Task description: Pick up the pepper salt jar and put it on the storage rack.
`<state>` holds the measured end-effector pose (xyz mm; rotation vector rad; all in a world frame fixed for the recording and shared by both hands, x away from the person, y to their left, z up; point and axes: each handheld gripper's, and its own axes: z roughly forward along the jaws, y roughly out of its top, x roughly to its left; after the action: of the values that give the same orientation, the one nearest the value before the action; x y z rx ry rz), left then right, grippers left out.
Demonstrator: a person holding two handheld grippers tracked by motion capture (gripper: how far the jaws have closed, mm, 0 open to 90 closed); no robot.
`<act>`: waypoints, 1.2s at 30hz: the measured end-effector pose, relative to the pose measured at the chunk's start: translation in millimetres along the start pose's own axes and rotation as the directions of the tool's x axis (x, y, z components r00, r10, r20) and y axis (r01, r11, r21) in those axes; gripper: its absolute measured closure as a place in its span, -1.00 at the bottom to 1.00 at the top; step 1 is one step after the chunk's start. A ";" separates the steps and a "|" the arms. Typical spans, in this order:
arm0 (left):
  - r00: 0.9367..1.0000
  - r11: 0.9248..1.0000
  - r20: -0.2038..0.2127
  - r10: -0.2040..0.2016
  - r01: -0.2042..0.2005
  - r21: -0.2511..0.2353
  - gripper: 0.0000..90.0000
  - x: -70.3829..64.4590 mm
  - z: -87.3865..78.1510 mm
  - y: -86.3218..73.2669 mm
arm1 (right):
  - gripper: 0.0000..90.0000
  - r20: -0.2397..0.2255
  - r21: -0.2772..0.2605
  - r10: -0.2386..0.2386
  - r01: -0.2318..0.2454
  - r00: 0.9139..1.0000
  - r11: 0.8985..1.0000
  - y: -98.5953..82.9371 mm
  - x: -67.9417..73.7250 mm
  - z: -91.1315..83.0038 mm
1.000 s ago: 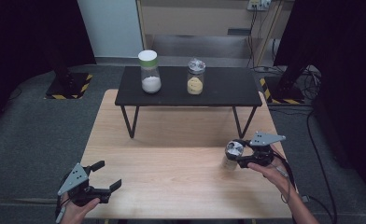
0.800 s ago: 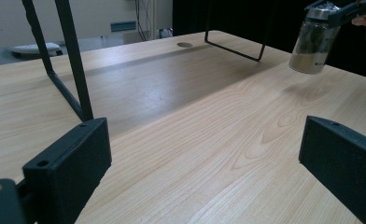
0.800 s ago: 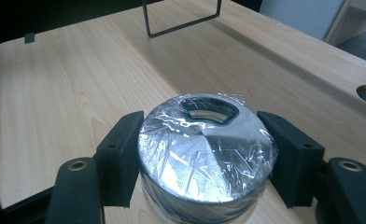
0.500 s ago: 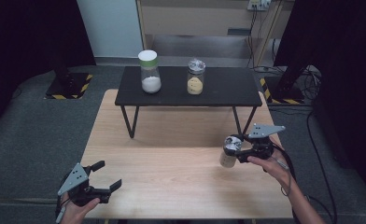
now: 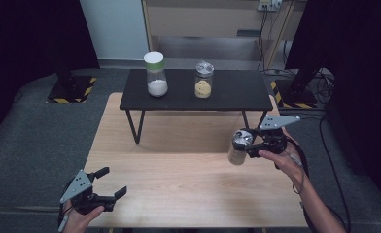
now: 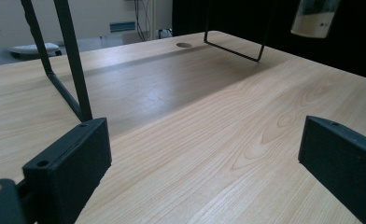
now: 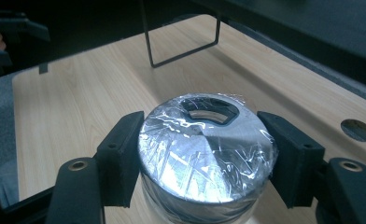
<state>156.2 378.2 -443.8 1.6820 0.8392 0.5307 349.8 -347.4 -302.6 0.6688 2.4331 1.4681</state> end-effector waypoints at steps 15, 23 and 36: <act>1.000 1.000 0.001 -0.003 0.003 0.002 -0.96 0.5 0.2 0.0 | -0.21 0.045 0.003 0.005 -0.005 0.999 1.000 51.9 -4.3 -15.0; 1.000 1.000 0.002 -0.005 0.005 0.000 -0.96 0.7 0.0 -0.3 | -0.21 0.067 -0.001 0.006 -0.006 0.998 1.000 75.0 -4.2 -23.9; 1.000 1.000 0.002 -0.007 0.007 0.000 -0.96 1.0 -0.1 -0.4 | -0.21 0.117 -0.002 0.022 -0.022 0.993 1.000 106.4 -6.2 -28.1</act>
<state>156.7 379.1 -444.3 1.6789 0.8429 0.5243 372.0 -330.1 -196.0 0.7610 2.3447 1.3959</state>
